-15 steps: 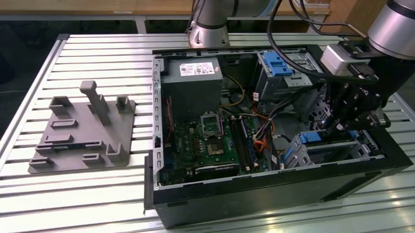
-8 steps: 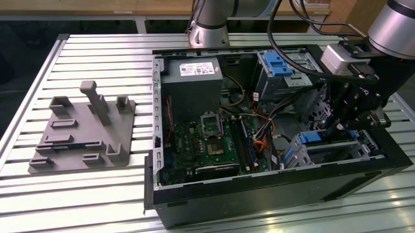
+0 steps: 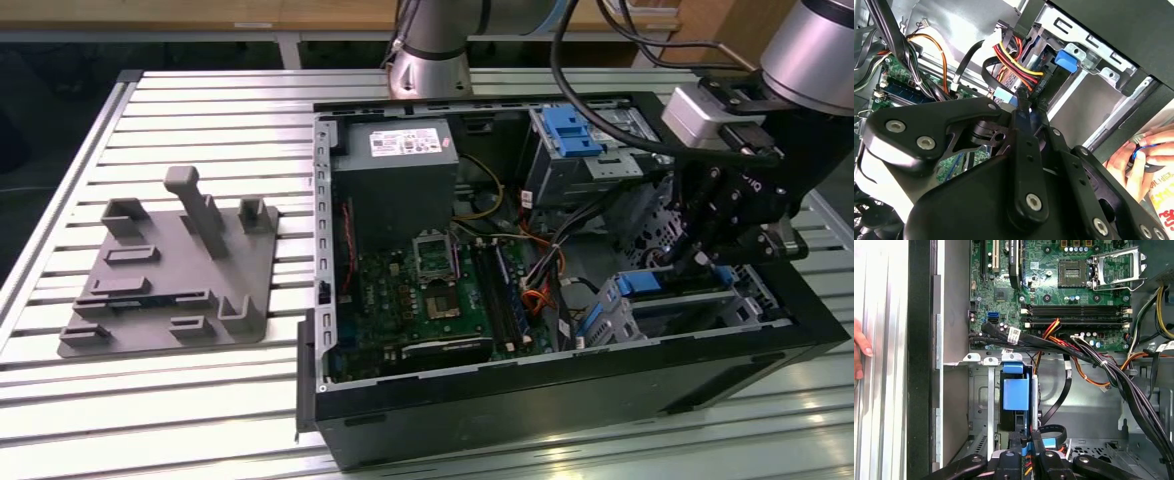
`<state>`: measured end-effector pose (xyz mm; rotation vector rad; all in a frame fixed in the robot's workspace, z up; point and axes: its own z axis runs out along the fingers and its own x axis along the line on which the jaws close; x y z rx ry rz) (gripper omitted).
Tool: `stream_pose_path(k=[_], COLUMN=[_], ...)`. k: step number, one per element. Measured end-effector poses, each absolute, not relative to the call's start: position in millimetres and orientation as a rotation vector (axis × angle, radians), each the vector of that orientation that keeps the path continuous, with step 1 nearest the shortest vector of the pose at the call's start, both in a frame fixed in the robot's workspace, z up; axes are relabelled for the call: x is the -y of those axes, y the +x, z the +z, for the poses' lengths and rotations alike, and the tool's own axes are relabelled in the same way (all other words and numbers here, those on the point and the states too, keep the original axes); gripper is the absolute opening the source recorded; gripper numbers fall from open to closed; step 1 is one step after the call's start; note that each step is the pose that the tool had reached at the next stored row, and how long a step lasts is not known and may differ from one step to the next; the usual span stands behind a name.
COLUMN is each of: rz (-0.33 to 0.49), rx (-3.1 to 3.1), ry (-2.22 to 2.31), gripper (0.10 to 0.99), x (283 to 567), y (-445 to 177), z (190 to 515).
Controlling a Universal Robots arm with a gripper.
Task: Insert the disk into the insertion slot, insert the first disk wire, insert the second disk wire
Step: 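Insert the second disk wire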
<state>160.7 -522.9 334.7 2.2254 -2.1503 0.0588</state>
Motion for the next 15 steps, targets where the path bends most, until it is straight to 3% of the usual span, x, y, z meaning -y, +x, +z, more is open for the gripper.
stream_pose_path(k=[15], rz=[0.019], rx=[2.171], ry=[2.245], gripper=[0.2], x=[523.5], y=[158.9], z=[334.9])
